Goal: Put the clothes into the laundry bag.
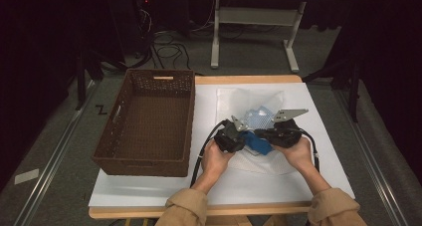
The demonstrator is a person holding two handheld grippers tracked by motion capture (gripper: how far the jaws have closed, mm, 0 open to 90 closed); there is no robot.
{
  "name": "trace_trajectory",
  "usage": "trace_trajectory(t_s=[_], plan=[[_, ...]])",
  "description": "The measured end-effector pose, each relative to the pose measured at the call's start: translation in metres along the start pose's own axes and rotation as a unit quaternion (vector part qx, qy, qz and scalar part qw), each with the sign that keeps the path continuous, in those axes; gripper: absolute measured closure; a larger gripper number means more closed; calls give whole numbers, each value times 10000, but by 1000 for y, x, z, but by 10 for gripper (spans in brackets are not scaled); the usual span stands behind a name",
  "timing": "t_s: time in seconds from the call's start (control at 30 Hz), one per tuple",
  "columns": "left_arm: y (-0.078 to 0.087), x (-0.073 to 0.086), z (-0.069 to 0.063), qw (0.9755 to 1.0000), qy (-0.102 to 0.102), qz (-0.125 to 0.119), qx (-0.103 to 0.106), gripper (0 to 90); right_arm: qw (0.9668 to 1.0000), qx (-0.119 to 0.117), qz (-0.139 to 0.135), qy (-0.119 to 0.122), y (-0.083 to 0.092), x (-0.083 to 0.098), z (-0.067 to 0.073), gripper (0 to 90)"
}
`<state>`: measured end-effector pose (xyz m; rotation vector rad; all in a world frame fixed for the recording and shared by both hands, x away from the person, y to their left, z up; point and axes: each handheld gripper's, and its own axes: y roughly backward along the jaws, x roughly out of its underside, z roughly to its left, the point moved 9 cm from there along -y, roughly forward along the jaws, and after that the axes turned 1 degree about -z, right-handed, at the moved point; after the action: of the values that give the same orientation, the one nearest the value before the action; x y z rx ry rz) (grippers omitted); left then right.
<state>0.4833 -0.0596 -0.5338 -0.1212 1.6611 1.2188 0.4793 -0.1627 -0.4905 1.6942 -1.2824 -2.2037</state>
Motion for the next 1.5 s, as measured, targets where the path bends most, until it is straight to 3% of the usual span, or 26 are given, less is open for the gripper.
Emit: trace_trajectory(t_s=[0.23,0.3,0.43,0.67,0.77,0.87,0.97,1.1,1.37,1.5], plan=[[16,4,14,9992,107,-65,-368,604,10000,-1,-44,-72,1,0,0,896],[17,7,18,9990,279,15,-348,568,10000,27,-5,-11,2,0,-1,897],[11,15,18,9987,389,213,-237,493,10000,10,-9,-44,1,-1,1,896],[2,15,9,9991,355,219,-108,401,10000,15,-47,-40,2,0,1,897],[3,14,-1,9995,193,233,-32,378,10000,22,-51,-35,4,0,1,897],[3,14,-2,9994,29,279,-201,379,9999,25,-95,-69,6,-1,0,897],[-2,17,8,9985,168,376,-358,366,9999,11,-134,-64,6,-3,1,896],[-8,23,13,9976,319,487,-363,390,9999,-2,-149,-22,6,-4,1,896],[-3,24,13,9980,230,482,-352,509,9999,-5,-143,-49,7,-3,1,896],[-3,26,11,9979,250,551,-250,572,9999,-17,-136,-51,6,-1,1,895]])
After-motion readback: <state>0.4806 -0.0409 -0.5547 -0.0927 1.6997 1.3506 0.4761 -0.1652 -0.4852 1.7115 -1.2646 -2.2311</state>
